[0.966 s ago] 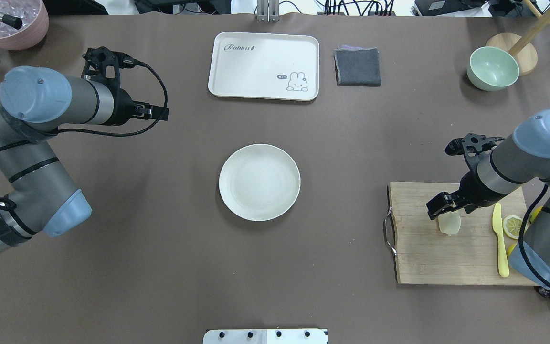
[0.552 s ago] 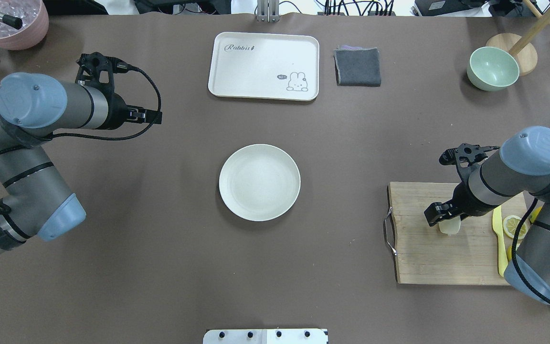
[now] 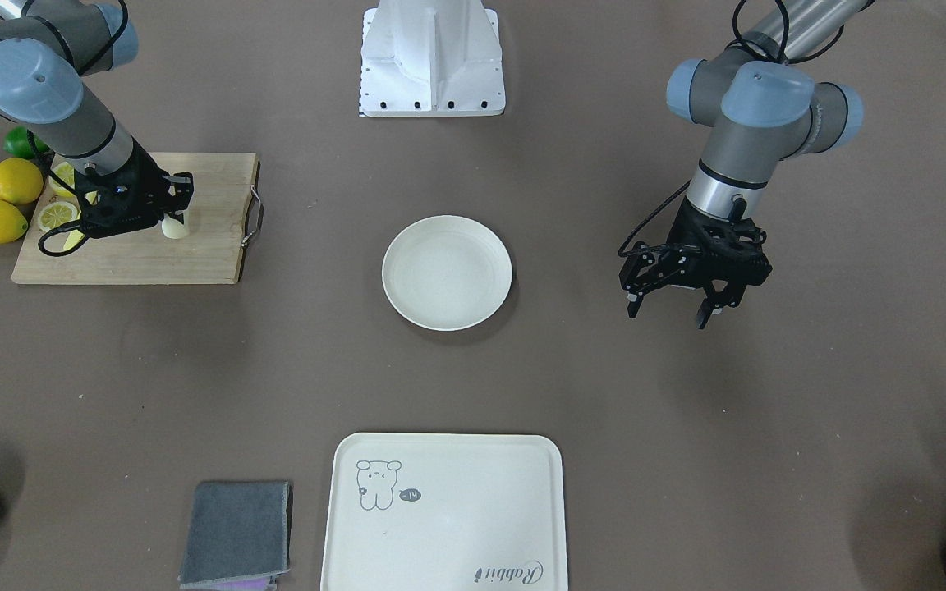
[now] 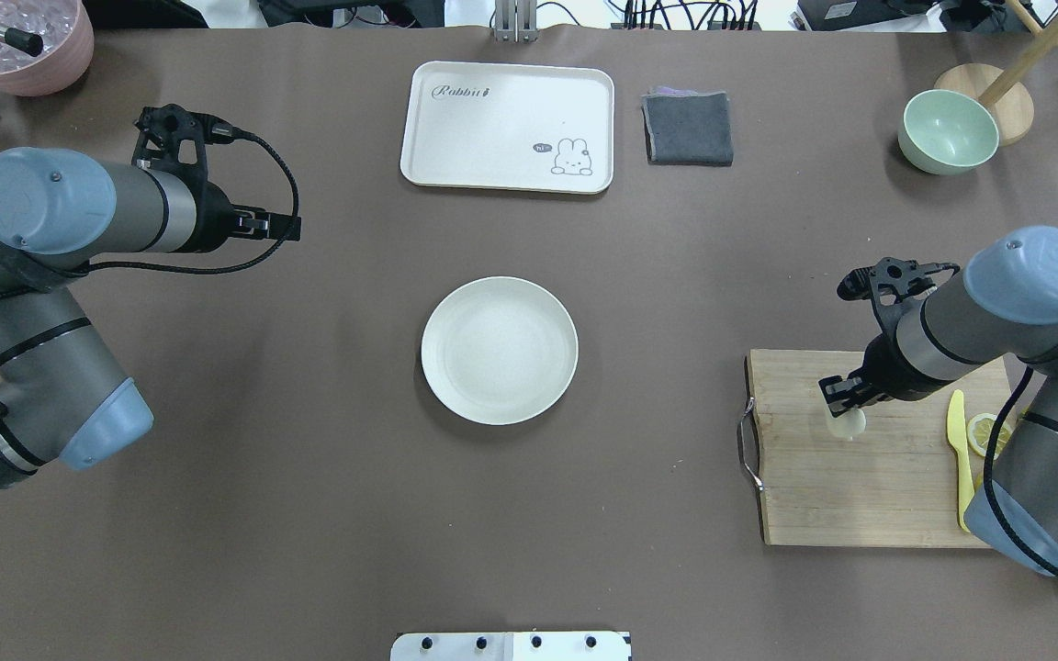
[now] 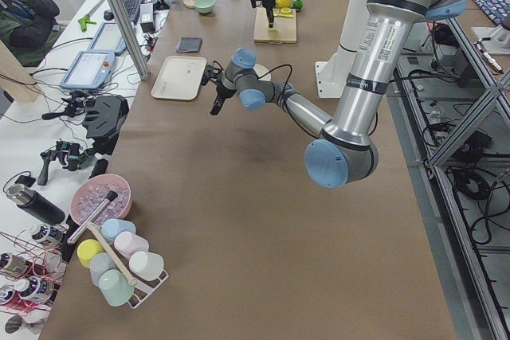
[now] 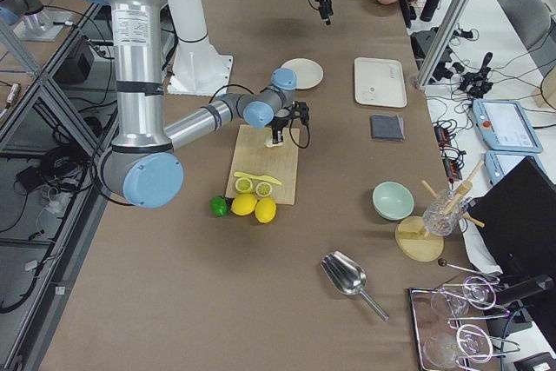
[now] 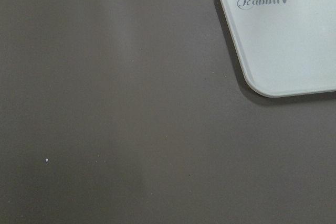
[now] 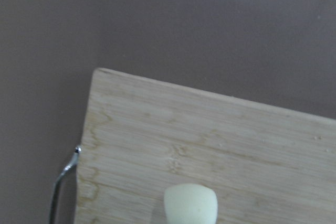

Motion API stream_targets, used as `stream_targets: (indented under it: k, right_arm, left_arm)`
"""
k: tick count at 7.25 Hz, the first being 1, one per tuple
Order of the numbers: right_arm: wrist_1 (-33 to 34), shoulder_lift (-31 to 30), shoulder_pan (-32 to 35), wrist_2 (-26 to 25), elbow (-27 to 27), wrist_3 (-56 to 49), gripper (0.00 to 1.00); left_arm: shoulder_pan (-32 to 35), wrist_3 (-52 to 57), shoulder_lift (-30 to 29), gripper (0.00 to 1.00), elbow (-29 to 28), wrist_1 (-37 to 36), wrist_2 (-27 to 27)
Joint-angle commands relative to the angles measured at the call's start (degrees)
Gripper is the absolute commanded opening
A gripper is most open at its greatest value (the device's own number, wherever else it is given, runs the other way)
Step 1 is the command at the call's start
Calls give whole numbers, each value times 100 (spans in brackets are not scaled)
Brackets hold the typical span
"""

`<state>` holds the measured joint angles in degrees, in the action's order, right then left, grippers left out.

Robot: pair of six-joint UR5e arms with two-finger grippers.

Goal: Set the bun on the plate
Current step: 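Close the right gripper on the pale bun and lift it, then carry the bun with the right gripper over the white plate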

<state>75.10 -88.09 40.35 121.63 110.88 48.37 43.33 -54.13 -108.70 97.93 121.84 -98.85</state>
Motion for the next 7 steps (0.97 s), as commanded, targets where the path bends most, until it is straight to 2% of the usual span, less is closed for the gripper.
stream_targets:
  k: [1, 3, 6, 7]
  right_arm:
    - [-4, 291, 323, 19, 118, 23, 0]
    - [13, 1088, 404, -191, 40, 286, 0]
    - [-4, 2416, 273, -227, -478, 252, 0]
    - [5, 2724, 98, -375, -584, 261, 0]
  left_arm:
    - [0, -9, 41, 98, 24, 68, -20]
    - [0, -1, -2, 98, -19, 68, -47]
    - [0, -1, -20, 98, -63, 68, -47]
    - [9, -53, 50, 98, -37, 95, -38]
